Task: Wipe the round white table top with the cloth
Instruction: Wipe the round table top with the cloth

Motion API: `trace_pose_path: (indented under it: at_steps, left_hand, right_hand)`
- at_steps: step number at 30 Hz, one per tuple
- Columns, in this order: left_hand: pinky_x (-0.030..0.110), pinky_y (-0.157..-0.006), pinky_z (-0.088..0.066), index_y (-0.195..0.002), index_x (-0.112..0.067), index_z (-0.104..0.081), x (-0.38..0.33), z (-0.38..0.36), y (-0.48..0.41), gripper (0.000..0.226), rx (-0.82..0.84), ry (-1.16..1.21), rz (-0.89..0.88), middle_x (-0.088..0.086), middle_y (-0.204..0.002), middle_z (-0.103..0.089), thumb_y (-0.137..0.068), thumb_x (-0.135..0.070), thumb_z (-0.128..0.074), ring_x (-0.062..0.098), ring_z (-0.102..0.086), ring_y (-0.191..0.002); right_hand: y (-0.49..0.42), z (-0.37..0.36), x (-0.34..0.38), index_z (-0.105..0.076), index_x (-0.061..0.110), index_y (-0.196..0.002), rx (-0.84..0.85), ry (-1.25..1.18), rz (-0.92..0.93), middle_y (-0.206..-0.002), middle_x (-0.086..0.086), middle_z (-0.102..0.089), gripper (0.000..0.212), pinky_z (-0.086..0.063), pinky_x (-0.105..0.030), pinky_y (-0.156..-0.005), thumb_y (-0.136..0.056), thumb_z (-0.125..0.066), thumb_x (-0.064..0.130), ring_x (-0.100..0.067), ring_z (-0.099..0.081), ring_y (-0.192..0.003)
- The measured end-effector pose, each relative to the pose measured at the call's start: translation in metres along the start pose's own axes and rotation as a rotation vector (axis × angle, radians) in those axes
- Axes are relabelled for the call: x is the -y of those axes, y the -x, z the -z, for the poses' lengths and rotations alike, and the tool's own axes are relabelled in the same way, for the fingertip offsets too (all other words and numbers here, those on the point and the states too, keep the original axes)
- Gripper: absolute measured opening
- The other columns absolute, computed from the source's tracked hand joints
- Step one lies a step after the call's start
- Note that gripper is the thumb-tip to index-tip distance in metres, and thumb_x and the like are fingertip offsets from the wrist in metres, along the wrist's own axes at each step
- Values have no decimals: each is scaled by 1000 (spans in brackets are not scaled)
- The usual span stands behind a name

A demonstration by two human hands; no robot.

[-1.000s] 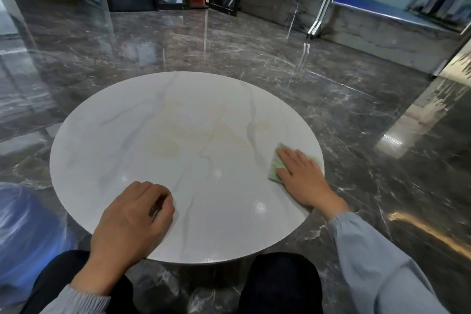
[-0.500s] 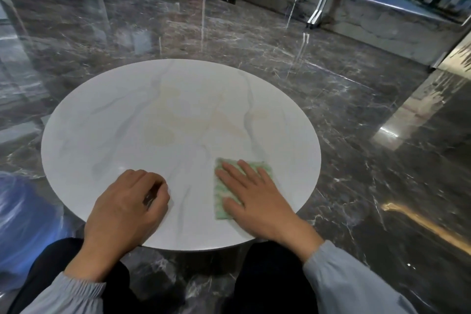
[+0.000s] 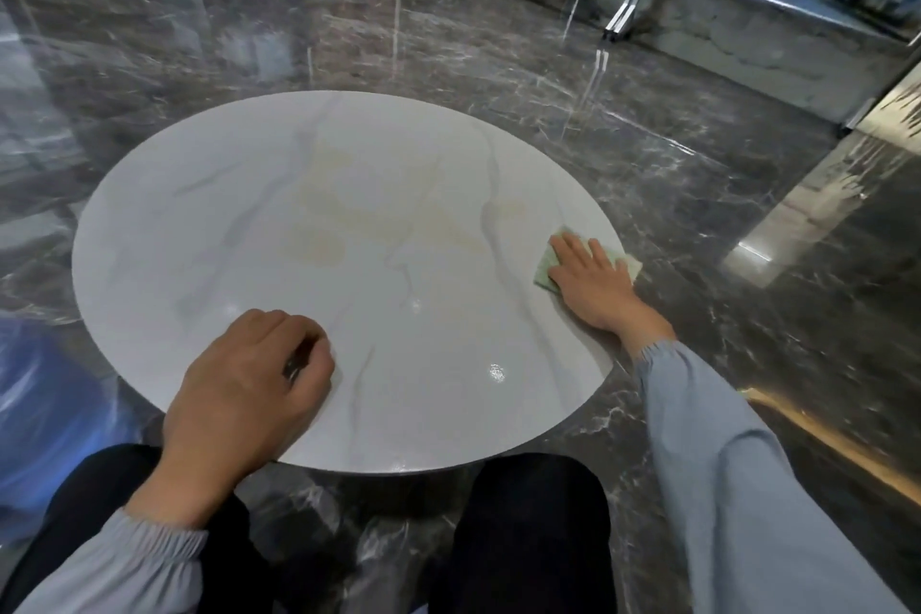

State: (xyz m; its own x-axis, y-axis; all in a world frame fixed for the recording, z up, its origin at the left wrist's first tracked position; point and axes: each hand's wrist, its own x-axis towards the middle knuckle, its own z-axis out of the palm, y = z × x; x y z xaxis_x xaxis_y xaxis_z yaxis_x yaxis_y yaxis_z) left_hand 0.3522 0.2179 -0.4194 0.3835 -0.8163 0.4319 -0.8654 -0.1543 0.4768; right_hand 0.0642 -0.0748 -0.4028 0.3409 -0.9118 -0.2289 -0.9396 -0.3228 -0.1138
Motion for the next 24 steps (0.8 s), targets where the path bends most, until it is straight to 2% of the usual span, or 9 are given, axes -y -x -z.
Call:
trace_pose_path:
  at_steps: [2,6,8,10,12,14,18,21,24]
  left_hand:
    - [31,-65,-39,-86,-28,-66,-1,0,1,10,-11,-2,-4,-12,-78,-55,-95,-24,-67,12,-48,-80]
    - [29,-64,-38,-85,-29,-65,0,1,0,10,-17,0,-17,-13,-77,-54,-92,-33,-58,11,-48,-79]
    - [30,-63,-40,-86,-29,-65,0,1,1,10,-27,1,-22,-13,-77,-54,-92,-33,-58,12,-49,-79]
    - [30,-63,-41,-86,-29,-65,0,2,1,10,-28,4,-29,-13,-77,-54,-92,-33,-58,12,-49,-79]
    - [29,-64,-40,-86,-29,-65,0,3,1,10,-18,12,-28,-14,-77,-54,-92,-32,-58,11,-48,-79]
    - [28,-66,-39,-86,-29,-65,1,3,1,9,-17,14,-27,-13,-77,-54,-93,-32,-59,10,-48,-79]
    - [26,-66,-38,-87,-27,-66,2,2,0,10,-39,30,-30,-13,-78,-55,-94,-29,-60,10,-47,-79]
    - [28,-65,-42,-86,-27,-65,0,2,0,11,-62,71,34,-14,-79,-56,-96,-22,-66,10,-48,-79]
    - [28,-64,-42,-85,-26,-64,0,2,-1,12,-84,103,69,-13,-78,-56,-93,-19,-70,10,-48,-78]
  right_hand:
    - [33,-10,33,3,37,-164,-3,15,146,-171,16,14,59,8,-53,-125,-109,-18,41,-19,16,-158]
    - [125,-47,111,4,39,-163,-43,74,466,-170,18,15,67,16,-49,-124,-99,-7,52,-16,23,-156]
    - [154,-56,132,1,40,-163,-52,72,552,-171,19,13,66,20,-47,-123,-100,-13,52,-14,25,-155]
    - [159,-56,132,-3,43,-163,-42,46,574,-170,22,12,65,19,-42,-123,-101,-21,53,-10,23,-155]
    - [142,-50,113,-4,46,-162,-47,29,536,-165,27,14,69,15,-40,-125,-95,-17,59,-8,17,-156]
    - [108,-39,78,-2,46,-162,-58,19,397,-163,28,15,67,10,-42,-125,-97,-16,59,-11,12,-158]
    - [66,-20,34,3,41,-163,-42,19,118,-169,20,14,60,7,-48,-126,-108,-20,44,-16,13,-158]
    - [87,-30,67,6,40,-163,-25,14,176,-168,20,19,60,11,-49,-126,-107,-15,45,-16,20,-157]
    - [137,-54,130,4,40,-163,-90,74,416,-167,18,20,65,15,-50,-125,-101,-9,51,-19,21,-157]
